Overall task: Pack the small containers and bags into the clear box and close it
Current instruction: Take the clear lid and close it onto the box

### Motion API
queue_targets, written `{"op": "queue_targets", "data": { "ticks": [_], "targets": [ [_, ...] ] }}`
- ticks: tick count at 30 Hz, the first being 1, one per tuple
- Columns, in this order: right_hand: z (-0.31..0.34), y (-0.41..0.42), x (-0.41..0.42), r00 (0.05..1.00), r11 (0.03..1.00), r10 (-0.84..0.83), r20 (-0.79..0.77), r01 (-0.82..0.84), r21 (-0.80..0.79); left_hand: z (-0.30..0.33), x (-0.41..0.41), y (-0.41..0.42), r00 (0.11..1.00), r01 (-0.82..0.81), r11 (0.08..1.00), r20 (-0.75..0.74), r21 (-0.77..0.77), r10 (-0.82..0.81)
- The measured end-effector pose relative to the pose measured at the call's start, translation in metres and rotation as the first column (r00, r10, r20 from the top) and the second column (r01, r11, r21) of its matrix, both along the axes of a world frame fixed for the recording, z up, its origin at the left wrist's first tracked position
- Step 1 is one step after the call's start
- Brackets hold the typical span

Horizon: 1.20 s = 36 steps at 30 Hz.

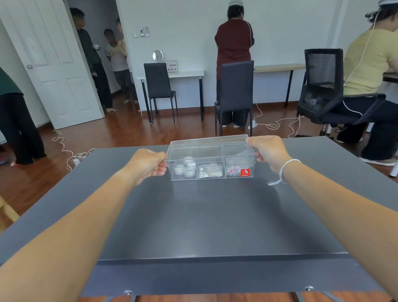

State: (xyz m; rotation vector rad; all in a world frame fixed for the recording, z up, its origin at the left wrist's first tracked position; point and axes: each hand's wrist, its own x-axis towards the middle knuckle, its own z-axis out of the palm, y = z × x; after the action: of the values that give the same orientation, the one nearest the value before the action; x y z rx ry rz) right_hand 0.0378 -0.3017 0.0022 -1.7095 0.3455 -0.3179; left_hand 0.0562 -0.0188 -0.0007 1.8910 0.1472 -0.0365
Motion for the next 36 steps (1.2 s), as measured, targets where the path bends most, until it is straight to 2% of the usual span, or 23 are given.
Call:
{"op": "queue_targets", "data": {
  "ticks": [23, 29, 36],
  "targets": [
    [-0.016, -0.004, 0.015, 0.999, 0.999, -0.017, -0.029, 0.017, 0.032, -0.003, 0.009, -0.005, 1.0, -0.018, 1.0, -0.02, -0.015, 0.018],
    [-0.025, -0.002, 0.009, 0.998, 0.994, 0.062, 0.027, -0.059, -0.094, -0.006, 0.007, -0.009, 0.989, 0.14, 0.984, 0.034, 0.108, -0.145],
    [-0.027, 0.0, 0.01, 0.991, 0.97, 0.126, -0.037, -0.131, -0.206, -0.006, 0.01, -0.014, 0.987, 0.141, 0.982, 0.058, 0.128, -0.149]
  ]
}}
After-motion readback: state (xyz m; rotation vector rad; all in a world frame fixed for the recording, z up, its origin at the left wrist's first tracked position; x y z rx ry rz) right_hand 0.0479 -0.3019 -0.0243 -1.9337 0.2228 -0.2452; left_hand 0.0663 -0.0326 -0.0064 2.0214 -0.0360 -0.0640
